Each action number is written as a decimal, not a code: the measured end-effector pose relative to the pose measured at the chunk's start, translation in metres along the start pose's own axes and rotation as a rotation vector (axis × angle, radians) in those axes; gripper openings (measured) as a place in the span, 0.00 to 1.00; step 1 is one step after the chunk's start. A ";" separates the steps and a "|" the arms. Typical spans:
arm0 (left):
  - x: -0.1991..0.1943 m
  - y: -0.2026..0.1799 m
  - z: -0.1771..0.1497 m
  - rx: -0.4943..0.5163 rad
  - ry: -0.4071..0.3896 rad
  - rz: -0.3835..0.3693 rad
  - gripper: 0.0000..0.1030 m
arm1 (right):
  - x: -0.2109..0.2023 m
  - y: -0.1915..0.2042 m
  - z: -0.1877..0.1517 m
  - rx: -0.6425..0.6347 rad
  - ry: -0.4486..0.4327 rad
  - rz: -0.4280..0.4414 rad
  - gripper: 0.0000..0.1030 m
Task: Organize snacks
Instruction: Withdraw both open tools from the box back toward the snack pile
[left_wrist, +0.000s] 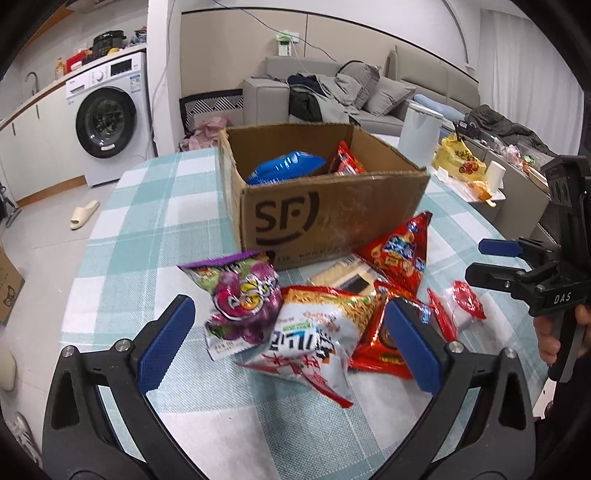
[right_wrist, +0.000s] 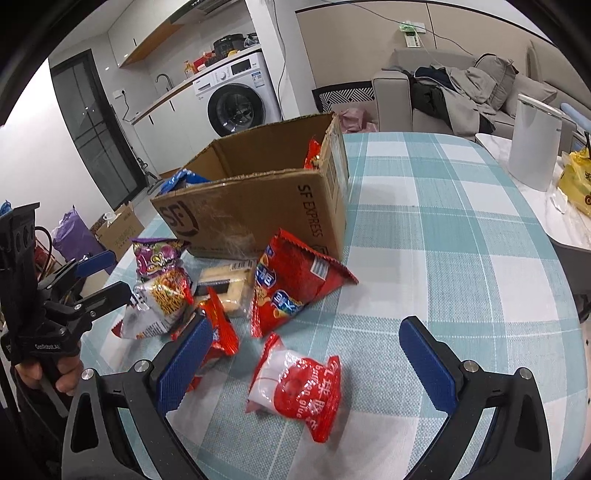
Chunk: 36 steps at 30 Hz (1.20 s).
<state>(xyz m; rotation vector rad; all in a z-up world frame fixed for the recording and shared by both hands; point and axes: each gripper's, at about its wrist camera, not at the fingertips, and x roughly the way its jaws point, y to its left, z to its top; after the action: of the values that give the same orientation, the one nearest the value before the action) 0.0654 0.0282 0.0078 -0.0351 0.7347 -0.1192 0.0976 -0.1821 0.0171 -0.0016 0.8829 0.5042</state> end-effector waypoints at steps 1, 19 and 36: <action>0.002 -0.001 -0.001 0.005 0.009 -0.005 0.99 | 0.001 0.000 -0.001 -0.001 0.004 0.000 1.00; 0.029 -0.010 -0.016 0.026 0.111 -0.045 0.99 | 0.028 0.002 -0.017 -0.085 0.162 0.010 1.00; 0.049 -0.019 -0.026 0.046 0.146 -0.052 0.91 | 0.036 0.006 -0.029 -0.175 0.224 -0.022 0.99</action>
<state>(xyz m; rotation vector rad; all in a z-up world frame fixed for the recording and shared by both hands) 0.0821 0.0032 -0.0424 -0.0017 0.8766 -0.1899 0.0925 -0.1674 -0.0269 -0.2306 1.0537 0.5669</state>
